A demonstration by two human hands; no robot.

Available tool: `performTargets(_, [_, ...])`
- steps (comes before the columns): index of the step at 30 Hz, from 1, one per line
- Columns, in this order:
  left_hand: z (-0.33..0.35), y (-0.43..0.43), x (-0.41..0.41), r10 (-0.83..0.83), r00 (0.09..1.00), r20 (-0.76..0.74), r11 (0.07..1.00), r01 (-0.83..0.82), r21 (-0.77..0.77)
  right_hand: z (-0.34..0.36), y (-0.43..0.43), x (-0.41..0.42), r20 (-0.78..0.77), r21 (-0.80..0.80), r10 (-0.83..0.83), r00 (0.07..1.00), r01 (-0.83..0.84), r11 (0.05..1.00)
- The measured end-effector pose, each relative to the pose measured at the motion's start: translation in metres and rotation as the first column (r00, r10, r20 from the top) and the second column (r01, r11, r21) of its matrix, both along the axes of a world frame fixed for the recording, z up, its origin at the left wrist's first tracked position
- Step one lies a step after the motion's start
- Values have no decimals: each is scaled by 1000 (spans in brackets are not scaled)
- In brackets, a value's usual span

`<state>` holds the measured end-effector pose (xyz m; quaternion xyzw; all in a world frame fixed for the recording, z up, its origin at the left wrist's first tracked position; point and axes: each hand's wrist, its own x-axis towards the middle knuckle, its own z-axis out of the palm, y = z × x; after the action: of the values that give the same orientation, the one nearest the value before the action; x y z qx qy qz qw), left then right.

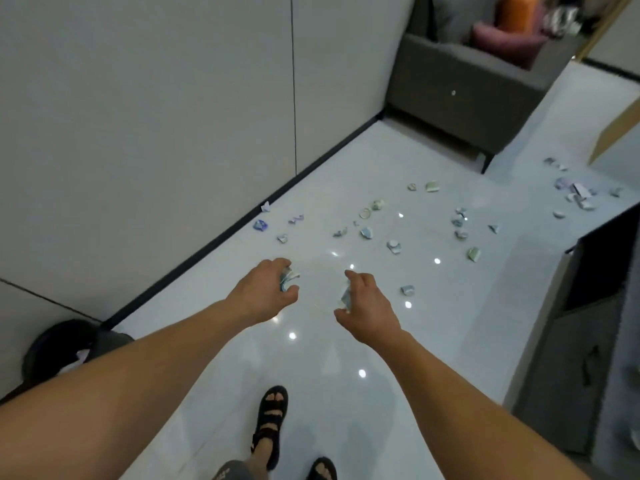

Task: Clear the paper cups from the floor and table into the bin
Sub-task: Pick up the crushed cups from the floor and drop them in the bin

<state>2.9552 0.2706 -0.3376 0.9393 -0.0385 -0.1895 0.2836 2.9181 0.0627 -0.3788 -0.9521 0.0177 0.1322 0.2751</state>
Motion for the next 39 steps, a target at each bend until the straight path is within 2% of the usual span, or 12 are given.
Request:
performTargets(9, [63,113,-103,335,939,82,942,-336,-3,74,115,-29,60,-39,348,936,-346,937])
performTargets(19, [96,279,-206,554,810,195,827,-561,-20,122,289,-82,120,-107,599,792,-590,800])
performTargets(26, [104,412,-278,641,730,237,751,-660,3,137,427,-132,171,-110,698,695,-691,715])
performTargets(30, [101,467,-303,654,719,237,735,-677,28,134,488,-150,155,-122,733,662,-724,679])
performTargets(39, [71,535,-281,698,699,157,707,-707,8,111,565,-116,79,-114,776,625,-768,630])
